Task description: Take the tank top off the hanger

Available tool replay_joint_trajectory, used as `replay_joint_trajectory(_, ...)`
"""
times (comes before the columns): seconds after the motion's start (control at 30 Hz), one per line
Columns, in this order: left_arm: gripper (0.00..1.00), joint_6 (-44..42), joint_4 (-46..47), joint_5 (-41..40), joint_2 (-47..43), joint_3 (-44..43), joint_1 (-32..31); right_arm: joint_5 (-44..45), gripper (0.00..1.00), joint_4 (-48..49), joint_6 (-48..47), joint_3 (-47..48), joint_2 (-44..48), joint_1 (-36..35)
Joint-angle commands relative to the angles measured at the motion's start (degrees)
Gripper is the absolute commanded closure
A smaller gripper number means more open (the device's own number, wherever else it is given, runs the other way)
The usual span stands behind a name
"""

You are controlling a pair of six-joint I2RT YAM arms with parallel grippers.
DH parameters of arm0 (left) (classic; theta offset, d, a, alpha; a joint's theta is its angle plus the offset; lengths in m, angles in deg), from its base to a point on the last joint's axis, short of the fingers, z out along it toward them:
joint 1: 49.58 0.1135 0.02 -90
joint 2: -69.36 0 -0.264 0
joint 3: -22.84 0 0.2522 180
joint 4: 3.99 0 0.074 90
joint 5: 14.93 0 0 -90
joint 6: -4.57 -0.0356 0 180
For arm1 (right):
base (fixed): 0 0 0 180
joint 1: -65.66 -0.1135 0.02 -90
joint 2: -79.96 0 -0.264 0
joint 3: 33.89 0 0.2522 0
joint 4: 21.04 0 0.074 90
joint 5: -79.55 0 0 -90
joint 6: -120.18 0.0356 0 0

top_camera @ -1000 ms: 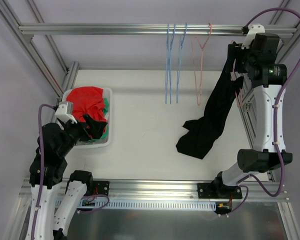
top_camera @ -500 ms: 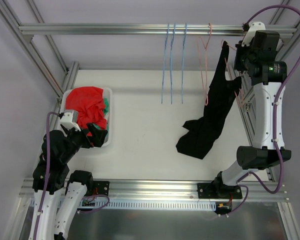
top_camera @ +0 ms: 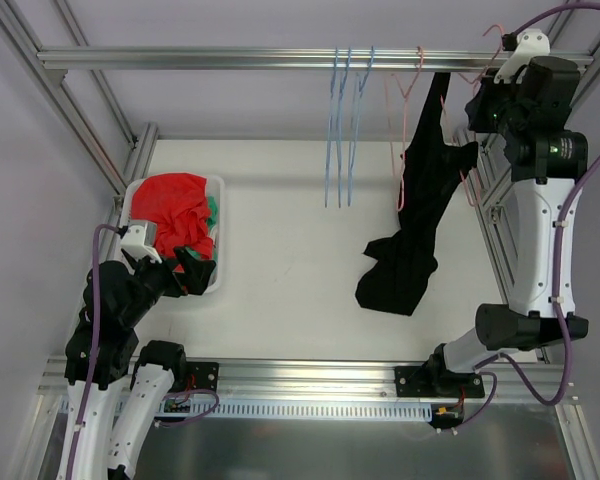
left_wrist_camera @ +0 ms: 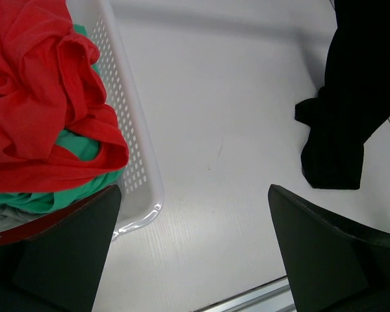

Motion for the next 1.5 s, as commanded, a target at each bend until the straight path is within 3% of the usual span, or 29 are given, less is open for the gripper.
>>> replay_joint_trajectory(0.0, 0.01, -1.3, 1.6, 1.5, -0.6, 0.1, -0.8, -1.9, 1.0, 7.3, 1.7, -0.6, 5.1, 0.4)
replay_joint_trajectory(0.23, 0.01, -3.6, 2.7, 4.9, 2.5, -4.2, -2.9, -1.9, 1.0, 7.4, 2.1, -11.1, 14.1, 0.4)
replay_joint_trajectory(0.5, 0.01, -1.1, 7.8, 13.7, 18.6, -18.3, -4.4, 0.0, 1.0, 1.3, 5.3, -31.5, 34.0, 0.3)
replay_joint_trajectory(0.57, 0.01, 0.6, 10.2, 12.3, 24.4, -22.9, -9.7, -1.7, 1.0, -1.6, 6.6, -35.6, 40.1, 0.3)
replay_joint_trajectory(0.63, 0.01, 0.6, 11.6, 2.6, 29.9, -27.4, -17.7, -3.9, 1.0, -4.9, 8.4, -38.5, 46.9, 0.3)
replay_joint_trajectory(0.67, 0.01, -0.7, 12.9, -1.5, 31.9, -28.9, -27.3, -4.5, 1.0, -6.2, 8.5, -39.6, 49.0, 0.3)
replay_joint_trajectory(0.7, 0.02, -1.2, 13.5, -5.5, 33.9, -30.8, -32.1, -4.6, 1.0, -9.4, 8.7, -40.9, 51.2, 0.3)
replay_joint_trajectory(0.73, 0.01, -1.9, 14.2, -11.6, 38.2, -34.5, -36.3, -4.0, 1.0, -11.1, 8.7, -41.1, 53.0, 0.3)
replay_joint_trajectory(0.8, 0.01, -4.7, 17.3, -14.9, 42.7, -38.2, -46.7, -3.1, 1.0, -16.6, 8.1, -40.1, 57.9, 0.3)
replay_joint_trajectory(0.93, 0.01, -10.4, 21.7, -14.0, 57.6, -52.0, -57.0, -1.7, 1.0, -25.9, 6.6, -33.6, 62.2, 0.3)
replay_joint_trajectory(1.13, 0.01, -13.7, 22.0, -9.6, 76.2, -70.9, -60.4, -3.3, 1.0, -32.3, 8.3, -24.6, 64.1, -2.5)
replay_joint_trajectory(1.33, 0.02, -11.9, 22.0, -3.3, 86.4, -81.4, -60.5, -2.3, 1.0, -34.5, 8.3, -19.3, 62.7, -6.5)
replay_joint_trajectory(1.47, 0.21, -11.4, 22.3, -3.6, 87.7, -81.1, -60.5, 0.0, 1.0, -35.0, 8.3, -17.2, 62.4, -8.3)
